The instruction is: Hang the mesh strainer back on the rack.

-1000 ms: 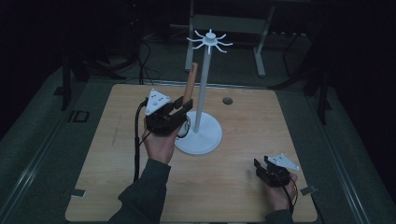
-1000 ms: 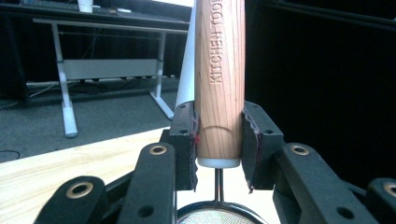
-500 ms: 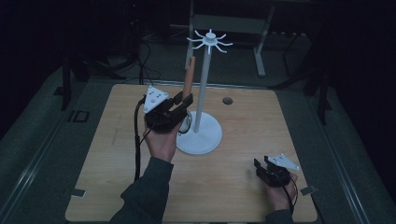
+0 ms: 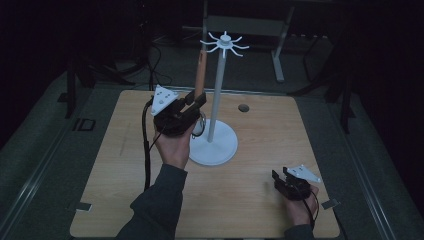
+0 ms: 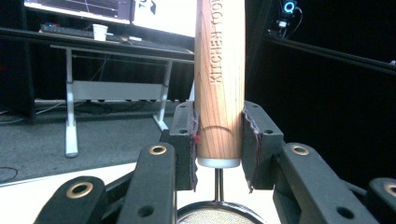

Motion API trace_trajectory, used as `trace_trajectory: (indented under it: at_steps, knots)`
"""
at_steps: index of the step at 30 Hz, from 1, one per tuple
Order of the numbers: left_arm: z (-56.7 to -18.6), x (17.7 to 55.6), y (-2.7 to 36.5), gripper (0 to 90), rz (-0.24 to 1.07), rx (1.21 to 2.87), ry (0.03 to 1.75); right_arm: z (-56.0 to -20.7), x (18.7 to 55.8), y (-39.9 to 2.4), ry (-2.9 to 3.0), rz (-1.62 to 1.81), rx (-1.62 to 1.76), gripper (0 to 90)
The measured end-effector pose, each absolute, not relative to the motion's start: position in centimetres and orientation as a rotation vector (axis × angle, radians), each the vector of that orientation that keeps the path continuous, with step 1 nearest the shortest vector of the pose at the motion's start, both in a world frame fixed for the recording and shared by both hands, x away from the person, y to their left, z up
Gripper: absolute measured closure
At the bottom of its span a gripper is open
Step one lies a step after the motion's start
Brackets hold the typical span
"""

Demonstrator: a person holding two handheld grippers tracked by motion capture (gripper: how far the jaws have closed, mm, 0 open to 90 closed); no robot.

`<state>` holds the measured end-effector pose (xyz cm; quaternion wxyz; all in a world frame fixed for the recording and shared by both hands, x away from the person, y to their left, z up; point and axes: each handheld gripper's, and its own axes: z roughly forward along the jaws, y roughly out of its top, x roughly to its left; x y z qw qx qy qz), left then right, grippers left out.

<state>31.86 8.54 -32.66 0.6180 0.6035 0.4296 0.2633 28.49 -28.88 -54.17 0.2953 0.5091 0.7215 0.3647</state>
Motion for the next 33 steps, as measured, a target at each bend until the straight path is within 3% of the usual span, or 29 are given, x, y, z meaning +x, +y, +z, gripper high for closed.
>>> trace_trajectory:
  at_steps: [26,33]
  knots:
    - [-31.8,34.2,7.0,68.4,0.649,1.475,0.993,-54.2,28.5,-29.0,1.919,0.972,1.360,53.4]
    - [-31.8,34.1,7.3,59.8,0.646,1.469,0.987,-54.2,28.5,-29.0,1.918,0.970,1.361,52.9]
